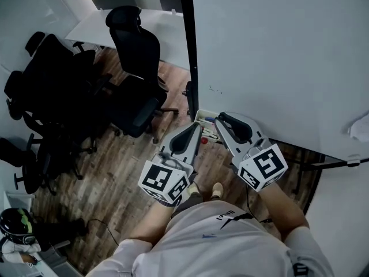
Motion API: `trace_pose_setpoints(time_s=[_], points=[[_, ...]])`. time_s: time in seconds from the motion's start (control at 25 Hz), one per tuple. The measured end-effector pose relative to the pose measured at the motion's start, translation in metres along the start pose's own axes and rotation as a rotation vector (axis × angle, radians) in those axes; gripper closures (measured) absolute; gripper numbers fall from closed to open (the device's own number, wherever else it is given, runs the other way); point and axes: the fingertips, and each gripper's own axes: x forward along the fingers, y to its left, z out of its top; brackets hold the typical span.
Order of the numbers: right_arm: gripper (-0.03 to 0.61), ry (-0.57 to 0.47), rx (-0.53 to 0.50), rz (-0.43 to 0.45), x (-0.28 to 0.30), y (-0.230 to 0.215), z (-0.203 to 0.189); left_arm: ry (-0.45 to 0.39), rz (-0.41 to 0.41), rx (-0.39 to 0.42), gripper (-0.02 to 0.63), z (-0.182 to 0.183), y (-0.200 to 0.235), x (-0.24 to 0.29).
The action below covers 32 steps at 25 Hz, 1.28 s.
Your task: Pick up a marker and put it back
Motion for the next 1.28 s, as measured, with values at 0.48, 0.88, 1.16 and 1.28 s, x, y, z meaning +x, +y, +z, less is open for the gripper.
trace_pose_setpoints(time_s=[0.48,0.88,1.16,1.28], points=[[0.511,0.107,-0.077,-0.037,0.025,-0.005,-0.089,0.073,0.014,-0.052,0.603,-0.055,0.033,0.000],[0.511,0.301,-0.293,-0.004,0.050,0.009,-0.169,0.140,0.052,-0.111,0.603,-0.100,0.064,-0.005],[0.511,0.358,-0.356,-0.009,0.069,0.023,-0.212,0.173,0.074,-0.132,0.603,-0.118,0.082,-0.013],[0.511,0.384,-0.405,-0.003,0.076,0.028,-0.221,0.178,0.085,-0.143,0.603,-0.120,0.089,-0.017]])
